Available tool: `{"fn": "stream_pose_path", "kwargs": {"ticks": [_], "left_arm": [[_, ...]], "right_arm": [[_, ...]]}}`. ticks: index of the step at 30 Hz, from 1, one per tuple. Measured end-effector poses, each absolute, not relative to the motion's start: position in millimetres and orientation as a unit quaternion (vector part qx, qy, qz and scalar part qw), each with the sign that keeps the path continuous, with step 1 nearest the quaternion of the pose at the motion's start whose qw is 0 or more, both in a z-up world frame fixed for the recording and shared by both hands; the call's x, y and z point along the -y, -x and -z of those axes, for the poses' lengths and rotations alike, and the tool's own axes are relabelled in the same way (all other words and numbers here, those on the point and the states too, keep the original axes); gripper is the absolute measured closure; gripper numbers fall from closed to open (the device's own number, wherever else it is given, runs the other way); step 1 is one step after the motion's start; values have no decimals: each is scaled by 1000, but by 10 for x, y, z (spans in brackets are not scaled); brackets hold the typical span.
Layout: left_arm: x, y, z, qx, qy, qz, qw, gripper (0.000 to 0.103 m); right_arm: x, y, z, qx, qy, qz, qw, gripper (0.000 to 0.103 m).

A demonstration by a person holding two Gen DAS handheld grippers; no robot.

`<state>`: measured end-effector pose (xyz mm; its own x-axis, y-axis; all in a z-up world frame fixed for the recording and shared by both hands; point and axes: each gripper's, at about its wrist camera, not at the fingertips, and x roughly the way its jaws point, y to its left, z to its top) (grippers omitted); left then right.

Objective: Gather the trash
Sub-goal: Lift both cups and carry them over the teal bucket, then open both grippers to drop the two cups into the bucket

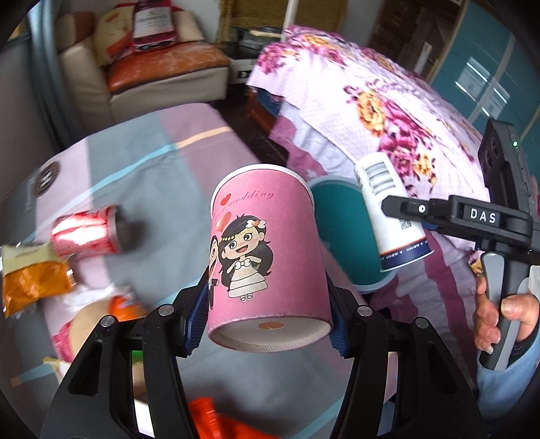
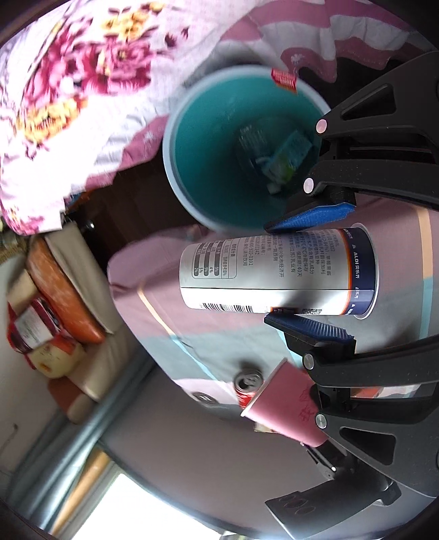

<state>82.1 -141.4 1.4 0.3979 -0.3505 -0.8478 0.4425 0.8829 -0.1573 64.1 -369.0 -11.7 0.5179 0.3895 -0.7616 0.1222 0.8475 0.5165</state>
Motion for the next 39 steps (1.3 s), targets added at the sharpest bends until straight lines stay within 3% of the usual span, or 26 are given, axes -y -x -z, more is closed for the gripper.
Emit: {"fn": "stream_pose_path", "kwargs": {"ticks": [12, 25, 28, 30, 39], "left_arm": [[2380, -862, 303, -520, -95, 279, 802, 44], [2770, -951, 584, -543, -118, 290, 779, 42], [2782, -970, 615, -548, -118, 287, 777, 35], [2769, -973, 609, -544, -118, 281, 782, 20], [2593, -988, 567, -549, -91, 269, 786, 20]], "right_arm": [[4495, -394, 236, -463, -301, -22, 833, 57], [4743, -433, 461, -475, -317, -6, 821, 57], [4743, -467, 485, -478, -316, -3, 820, 57], [4736, -478, 496, -480, -314, -2, 819, 57], [4648, -540, 575, -495, -304, 3, 814, 57]]}}
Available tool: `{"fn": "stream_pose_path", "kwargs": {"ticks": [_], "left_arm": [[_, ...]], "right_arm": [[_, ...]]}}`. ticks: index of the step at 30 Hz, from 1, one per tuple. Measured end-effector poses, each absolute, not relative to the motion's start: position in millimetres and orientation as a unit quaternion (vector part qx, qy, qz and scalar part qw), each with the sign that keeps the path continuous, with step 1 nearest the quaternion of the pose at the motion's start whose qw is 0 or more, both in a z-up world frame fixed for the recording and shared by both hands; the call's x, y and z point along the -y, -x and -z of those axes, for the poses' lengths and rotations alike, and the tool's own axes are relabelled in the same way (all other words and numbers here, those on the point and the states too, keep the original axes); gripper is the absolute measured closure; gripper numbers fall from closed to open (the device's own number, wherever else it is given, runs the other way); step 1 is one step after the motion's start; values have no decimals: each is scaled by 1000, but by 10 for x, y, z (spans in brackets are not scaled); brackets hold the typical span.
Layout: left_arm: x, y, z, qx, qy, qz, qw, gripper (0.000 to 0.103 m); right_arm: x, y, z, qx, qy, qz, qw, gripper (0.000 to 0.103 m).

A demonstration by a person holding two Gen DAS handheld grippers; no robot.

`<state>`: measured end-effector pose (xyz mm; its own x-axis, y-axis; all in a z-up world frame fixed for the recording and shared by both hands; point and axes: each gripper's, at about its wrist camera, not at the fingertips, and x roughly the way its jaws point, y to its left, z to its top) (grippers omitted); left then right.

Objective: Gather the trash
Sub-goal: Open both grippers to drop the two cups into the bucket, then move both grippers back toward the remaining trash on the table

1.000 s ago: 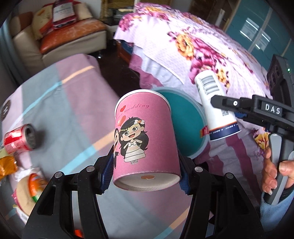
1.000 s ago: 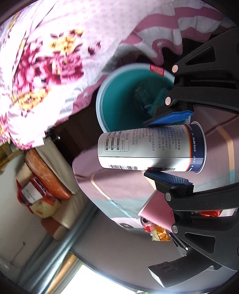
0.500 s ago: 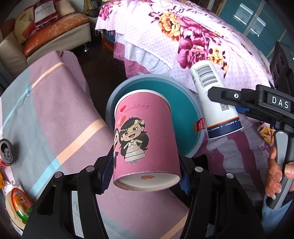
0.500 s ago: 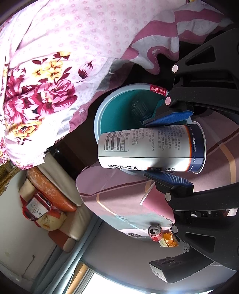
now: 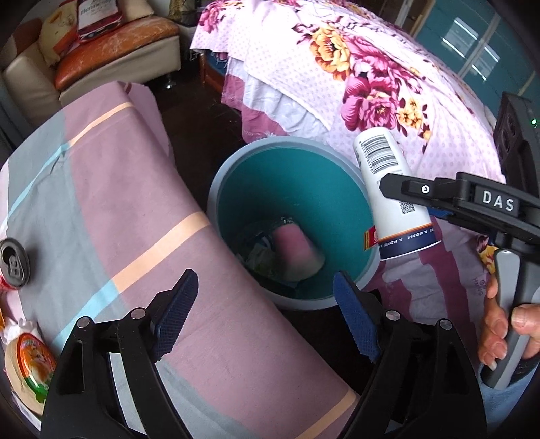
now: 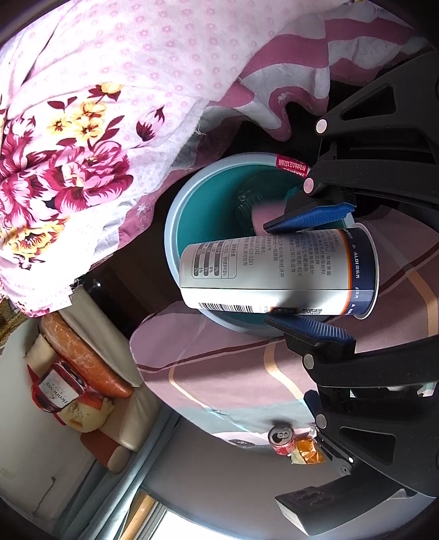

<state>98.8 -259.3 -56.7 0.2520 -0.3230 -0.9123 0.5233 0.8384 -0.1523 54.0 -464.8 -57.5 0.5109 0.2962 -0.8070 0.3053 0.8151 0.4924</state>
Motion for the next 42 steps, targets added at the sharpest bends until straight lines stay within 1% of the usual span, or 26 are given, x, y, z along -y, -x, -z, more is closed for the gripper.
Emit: {"fn": "stream_pose_path", "kwargs": {"ticks": [6, 7, 8, 13, 14, 15, 17, 19, 20, 28, 31, 33, 42], "left_arm": [[2435, -1005, 522, -551, -72, 258, 790, 18], [2402, -1010, 515, -551, -68, 257, 791, 16], [2370, -1012, 506, -550, -64, 254, 793, 9], [2250, -1022, 479, -547, -48, 249, 798, 9], [2229, -1022, 474, -547, -45, 249, 798, 9], [2222, -1021, 472, -547, -43, 248, 798, 9], [2188, -1016, 459, -548, -39, 248, 798, 9], [2148, -1000, 443, -548, -36, 248, 798, 9], [2129, -991, 436, -547, -34, 248, 799, 9], [1860, -891, 340, -540, -15, 238, 807, 9], [1716, -842, 297, -538, -7, 232, 810, 9], [1628, -805, 261, -535, -2, 227, 813, 9], [1181, -616, 71, -522, 14, 198, 830, 9]], "right_arm": [[4578, -584, 600, -503, -297, 2, 811, 57], [4559, -591, 603, -505, -296, 1, 811, 57], [4539, -598, 606, -506, -294, 1, 810, 57], [4464, -640, 619, -517, -284, 9, 808, 56], [4453, -647, 619, -519, -283, 11, 807, 53], [4443, -651, 621, -520, -283, 13, 805, 43], [4418, -642, 601, -517, -281, 19, 808, 34], [4383, -638, 567, -517, -273, 22, 811, 31], [4360, -633, 549, -517, -270, 22, 812, 28], [4142, -597, 417, -514, -227, 29, 827, 24], [4056, -579, 382, -519, -226, 25, 824, 23], [3994, -568, 360, -521, -228, 21, 822, 21], [3566, -483, 210, -530, -213, -15, 821, 21]]}}
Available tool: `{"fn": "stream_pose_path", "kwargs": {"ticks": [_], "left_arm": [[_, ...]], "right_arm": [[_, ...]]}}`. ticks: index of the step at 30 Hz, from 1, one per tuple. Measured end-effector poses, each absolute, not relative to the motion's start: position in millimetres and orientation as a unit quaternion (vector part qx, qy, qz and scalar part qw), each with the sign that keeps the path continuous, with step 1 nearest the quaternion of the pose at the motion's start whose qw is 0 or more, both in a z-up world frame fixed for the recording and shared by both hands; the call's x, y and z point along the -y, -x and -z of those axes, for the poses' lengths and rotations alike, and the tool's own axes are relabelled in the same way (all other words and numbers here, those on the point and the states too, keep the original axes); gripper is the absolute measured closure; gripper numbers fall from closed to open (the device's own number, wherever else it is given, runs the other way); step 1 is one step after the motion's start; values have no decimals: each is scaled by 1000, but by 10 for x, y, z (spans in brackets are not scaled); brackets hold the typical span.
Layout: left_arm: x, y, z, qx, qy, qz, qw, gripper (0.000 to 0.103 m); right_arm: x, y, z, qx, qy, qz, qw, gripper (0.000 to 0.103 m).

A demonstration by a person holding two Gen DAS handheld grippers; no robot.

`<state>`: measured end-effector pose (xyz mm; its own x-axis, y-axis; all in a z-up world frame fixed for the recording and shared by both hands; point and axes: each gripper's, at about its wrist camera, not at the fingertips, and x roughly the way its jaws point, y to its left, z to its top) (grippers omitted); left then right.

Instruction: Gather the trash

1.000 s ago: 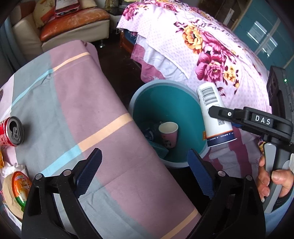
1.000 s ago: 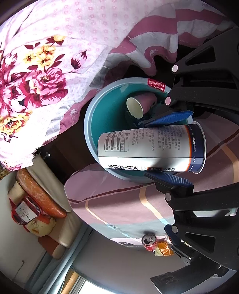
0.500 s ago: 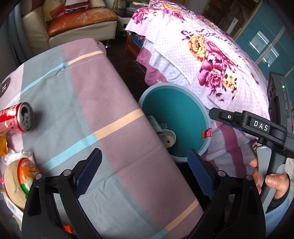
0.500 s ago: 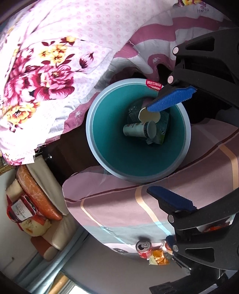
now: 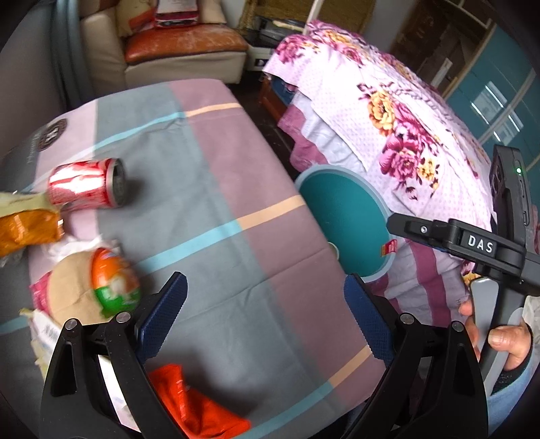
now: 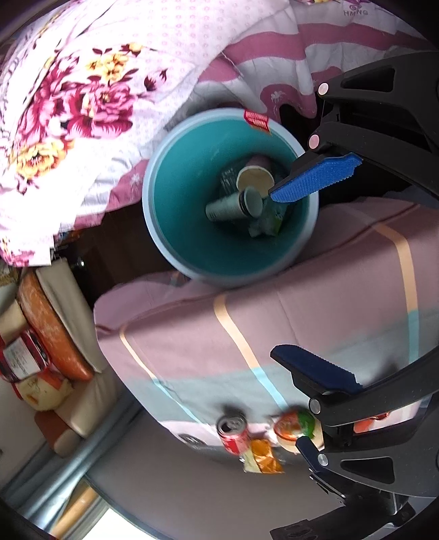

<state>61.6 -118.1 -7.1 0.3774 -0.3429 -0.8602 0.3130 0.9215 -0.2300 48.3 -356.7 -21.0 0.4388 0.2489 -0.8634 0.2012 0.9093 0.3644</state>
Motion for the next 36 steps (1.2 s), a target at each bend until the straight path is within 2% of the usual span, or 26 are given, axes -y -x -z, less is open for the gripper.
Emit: {"fn": "stream_pose_path", "kwargs": {"ticks": [9, 18, 36], "left_arm": [[583, -502, -44, -519, 48, 132, 843, 9], [50, -448, 144, -541, 89, 36, 836, 9], [-146, -340, 490, -564, 83, -16, 822, 9]], "right_arm": [[3175, -384, 134, -540, -197, -57, 816, 20], [2893, -280, 156, -549, -187, -95, 809, 20], [2746, -225, 291, -559, -192, -120, 798, 20]]}}
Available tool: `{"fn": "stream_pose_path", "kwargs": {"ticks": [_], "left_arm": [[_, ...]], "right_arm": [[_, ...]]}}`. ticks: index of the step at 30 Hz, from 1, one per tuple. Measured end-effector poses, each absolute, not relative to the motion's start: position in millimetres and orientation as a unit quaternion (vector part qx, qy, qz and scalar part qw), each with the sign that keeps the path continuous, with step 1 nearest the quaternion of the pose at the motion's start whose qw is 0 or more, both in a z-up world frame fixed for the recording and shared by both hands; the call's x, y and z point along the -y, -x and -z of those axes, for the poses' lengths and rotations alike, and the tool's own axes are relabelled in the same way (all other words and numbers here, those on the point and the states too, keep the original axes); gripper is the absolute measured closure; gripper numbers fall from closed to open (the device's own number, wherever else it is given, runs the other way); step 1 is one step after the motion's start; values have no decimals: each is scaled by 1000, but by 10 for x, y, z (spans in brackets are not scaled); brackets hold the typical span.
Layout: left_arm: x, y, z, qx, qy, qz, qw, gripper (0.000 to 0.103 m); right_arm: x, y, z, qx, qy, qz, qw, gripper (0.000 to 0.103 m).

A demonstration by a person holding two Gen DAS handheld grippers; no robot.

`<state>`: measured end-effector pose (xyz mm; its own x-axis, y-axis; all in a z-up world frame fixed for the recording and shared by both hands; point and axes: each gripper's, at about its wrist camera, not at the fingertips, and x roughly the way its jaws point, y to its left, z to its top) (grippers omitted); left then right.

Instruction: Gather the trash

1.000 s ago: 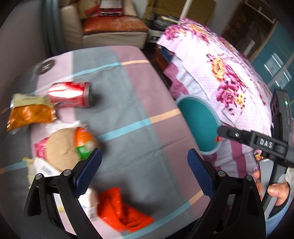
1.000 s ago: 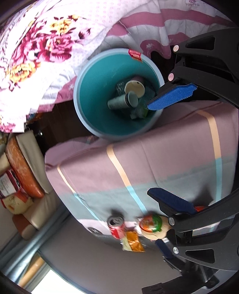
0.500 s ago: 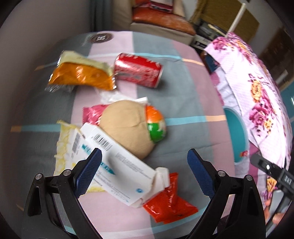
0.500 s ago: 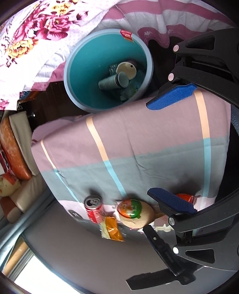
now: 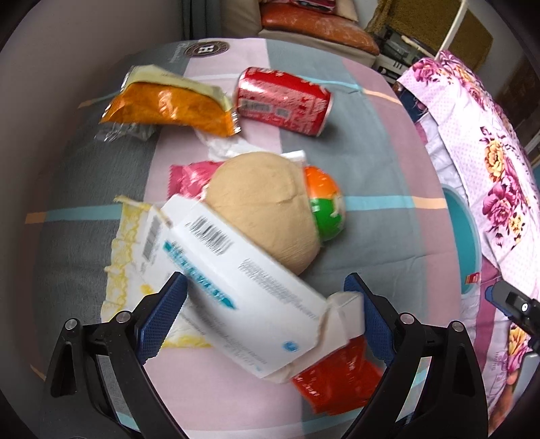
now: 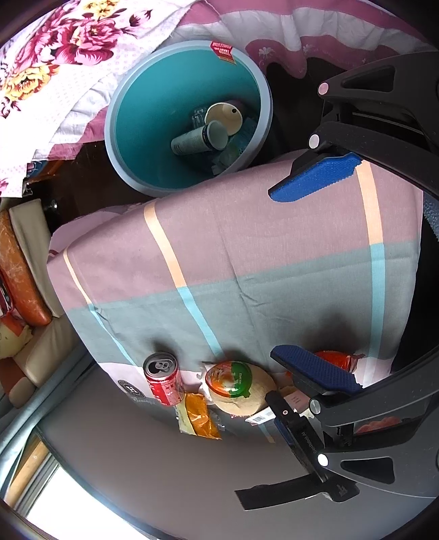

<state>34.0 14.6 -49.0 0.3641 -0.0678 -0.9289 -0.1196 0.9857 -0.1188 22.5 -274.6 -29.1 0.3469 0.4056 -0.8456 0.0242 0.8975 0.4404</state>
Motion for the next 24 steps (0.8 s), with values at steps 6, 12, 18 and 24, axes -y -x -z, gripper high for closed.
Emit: {"fn": "stream_pose_path", "kwargs": {"ticks": [6, 12, 18, 24], "left_arm": [[-434, -172, 578, -569, 103, -18, 816, 9], [-658, -45, 634, -570, 123, -11, 812, 9], [-864, 2, 727, -572, 147, -10, 807, 9], [-936, 44, 694, -544, 152, 38, 824, 16]], "right_arm": [[2543, -244, 262, -565, -174, -132, 796, 20], [2302, -266, 199, -569, -150, -144, 795, 20], [2049, -282, 174, -577, -126, -153, 792, 20], [1718, -320, 154, -585, -94, -162, 789, 20]]}}
